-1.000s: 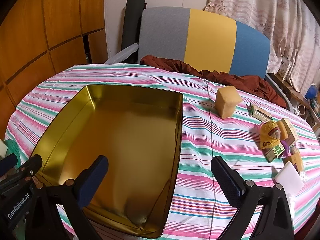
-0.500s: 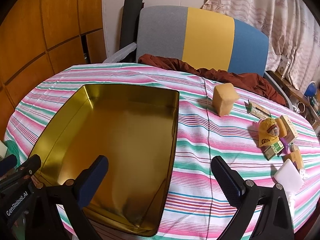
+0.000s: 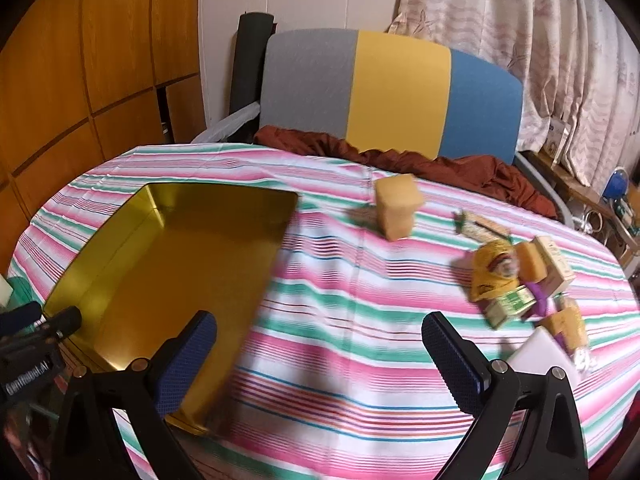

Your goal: Organize objects

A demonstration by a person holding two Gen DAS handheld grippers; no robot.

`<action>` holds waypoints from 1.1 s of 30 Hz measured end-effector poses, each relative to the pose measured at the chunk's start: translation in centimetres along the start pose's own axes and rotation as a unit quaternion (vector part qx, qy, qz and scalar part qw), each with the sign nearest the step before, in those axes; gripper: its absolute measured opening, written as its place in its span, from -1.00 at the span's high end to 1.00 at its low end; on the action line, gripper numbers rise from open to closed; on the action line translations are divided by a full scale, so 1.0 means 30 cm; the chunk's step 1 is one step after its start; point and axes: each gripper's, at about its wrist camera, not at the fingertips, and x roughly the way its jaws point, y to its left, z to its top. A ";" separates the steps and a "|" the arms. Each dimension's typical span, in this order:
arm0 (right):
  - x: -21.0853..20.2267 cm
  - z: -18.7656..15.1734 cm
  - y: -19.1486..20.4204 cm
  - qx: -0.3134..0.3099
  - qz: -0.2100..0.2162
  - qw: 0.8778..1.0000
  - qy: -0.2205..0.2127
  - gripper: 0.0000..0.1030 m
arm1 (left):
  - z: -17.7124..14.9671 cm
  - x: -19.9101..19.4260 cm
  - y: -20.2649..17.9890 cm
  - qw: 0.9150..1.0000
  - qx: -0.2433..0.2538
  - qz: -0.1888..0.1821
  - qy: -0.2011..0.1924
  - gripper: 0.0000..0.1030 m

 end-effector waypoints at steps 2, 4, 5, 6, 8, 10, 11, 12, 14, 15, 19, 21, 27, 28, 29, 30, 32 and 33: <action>-0.011 -0.007 -0.064 0.003 0.000 1.000 -0.006 -1.00 | -0.010 -0.002 -0.029 1.000 0.013 -0.007 0.000 -0.25; -0.018 -0.017 -0.133 0.011 0.005 1.000 -0.003 -1.00 | -0.023 -0.006 -0.066 1.000 0.026 -0.014 -0.001 -0.25; -0.020 -0.021 -0.166 0.015 0.005 1.000 0.000 -1.00 | -0.027 -0.008 -0.084 0.999 0.032 -0.017 -0.002 -0.25; -0.023 -0.028 -0.212 0.021 -0.001 1.000 0.004 -1.00 | -0.032 -0.011 -0.103 0.999 0.038 -0.021 -0.002 -0.25; -0.032 -0.038 -0.276 0.029 -0.015 0.999 0.006 -1.00 | -0.047 -0.023 -0.142 0.998 0.049 -0.031 -0.006 -0.25; -0.052 -0.046 -0.363 0.048 -0.033 0.998 0.000 -1.00 | -0.058 -0.036 -0.177 0.997 0.061 -0.039 -0.012 -0.25; -0.061 -0.048 -0.406 0.060 -0.043 0.997 -0.003 -1.00 | -0.062 -0.042 -0.196 0.996 0.069 -0.046 -0.014 -0.25; -0.070 -0.053 -0.469 0.077 -0.054 0.996 -0.003 -1.00 | -0.070 -0.049 -0.222 0.995 0.079 -0.055 -0.015 -0.25; -0.084 -0.059 -0.556 0.095 -0.068 0.993 -0.004 -1.00 | -0.081 -0.056 -0.269 0.993 0.097 -0.067 -0.014 -0.25; -0.089 -0.064 -0.604 0.102 -0.081 0.991 -0.004 -1.00 | -0.090 -0.059 -0.297 0.991 0.106 -0.075 -0.012 -0.25; -0.099 -0.097 -0.766 0.111 -0.128 0.986 0.006 -1.00 | -0.110 -0.066 -0.379 0.986 0.132 -0.106 -0.007 -0.25; -0.098 -0.123 -0.846 0.119 -0.137 0.983 0.014 -1.00 | -0.116 -0.067 -0.429 0.983 0.143 -0.119 -0.005 -0.25; -0.071 -0.196 -0.978 0.153 -0.106 0.981 0.059 -1.00 | -0.129 -0.076 -0.566 0.972 0.178 -0.155 0.003 -0.25; -0.060 -0.211 -0.993 0.163 -0.089 0.980 0.069 -0.99 | -0.129 -0.076 -0.587 0.970 0.183 -0.163 0.004 -0.25; -0.048 -0.220 -1.004 0.168 -0.075 0.980 0.078 -0.94 | -0.131 -0.077 -0.610 0.967 0.189 -0.172 0.007 -0.25; -0.035 -0.226 -1.005 0.165 -0.057 0.981 0.088 -0.89 | -0.132 -0.077 -0.635 0.964 0.194 -0.184 0.011 -0.25; -0.010 -0.228 -0.986 0.140 -0.015 0.984 0.107 -0.69 | -0.131 -0.076 -0.676 0.957 0.198 -0.213 0.020 -0.25; 0.003 -0.227 -0.973 0.127 0.000 0.985 0.114 -0.65 | -0.129 -0.073 -0.702 0.952 0.200 -0.231 0.028 -0.25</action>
